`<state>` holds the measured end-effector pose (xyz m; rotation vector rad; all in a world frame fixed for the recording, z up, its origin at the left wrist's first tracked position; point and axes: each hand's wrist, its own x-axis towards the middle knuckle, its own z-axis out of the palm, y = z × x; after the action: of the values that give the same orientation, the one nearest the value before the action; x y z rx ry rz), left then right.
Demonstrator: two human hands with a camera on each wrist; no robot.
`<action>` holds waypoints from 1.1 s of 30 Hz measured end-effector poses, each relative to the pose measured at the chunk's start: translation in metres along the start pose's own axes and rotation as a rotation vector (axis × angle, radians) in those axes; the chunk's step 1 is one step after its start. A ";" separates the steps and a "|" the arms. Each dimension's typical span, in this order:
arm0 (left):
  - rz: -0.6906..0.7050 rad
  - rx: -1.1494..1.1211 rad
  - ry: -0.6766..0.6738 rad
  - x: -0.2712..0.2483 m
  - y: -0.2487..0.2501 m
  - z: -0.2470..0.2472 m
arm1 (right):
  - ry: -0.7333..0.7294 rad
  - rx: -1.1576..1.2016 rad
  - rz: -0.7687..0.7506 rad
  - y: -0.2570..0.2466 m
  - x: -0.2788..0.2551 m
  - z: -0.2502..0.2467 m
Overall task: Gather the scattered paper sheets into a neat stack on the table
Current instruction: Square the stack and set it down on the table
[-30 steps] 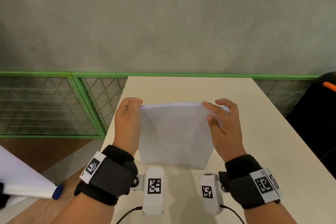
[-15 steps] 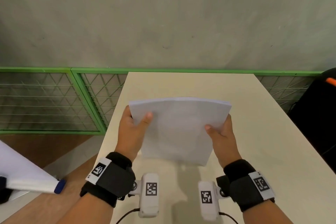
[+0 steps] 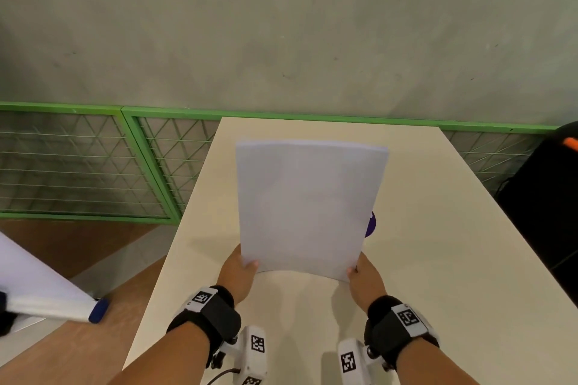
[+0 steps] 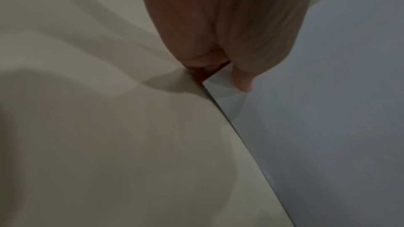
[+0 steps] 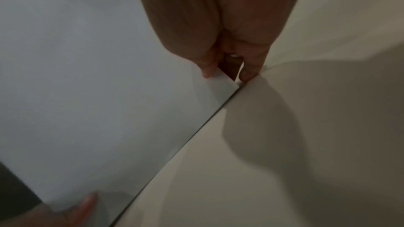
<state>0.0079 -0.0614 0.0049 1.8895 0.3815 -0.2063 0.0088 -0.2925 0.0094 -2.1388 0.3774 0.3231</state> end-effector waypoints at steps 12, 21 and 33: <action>-0.303 0.083 -0.207 0.016 0.032 0.033 | 0.053 0.126 0.308 0.015 0.013 -0.018; -0.291 -0.028 -0.148 -0.001 0.032 0.065 | 0.145 0.174 0.264 0.030 0.023 -0.035; -0.307 -0.045 -0.174 -0.005 0.042 0.082 | 0.002 0.063 0.339 0.016 0.024 -0.069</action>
<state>0.0218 -0.1516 0.0155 1.7470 0.5515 -0.5587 0.0306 -0.3622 0.0268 -2.0100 0.7443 0.4940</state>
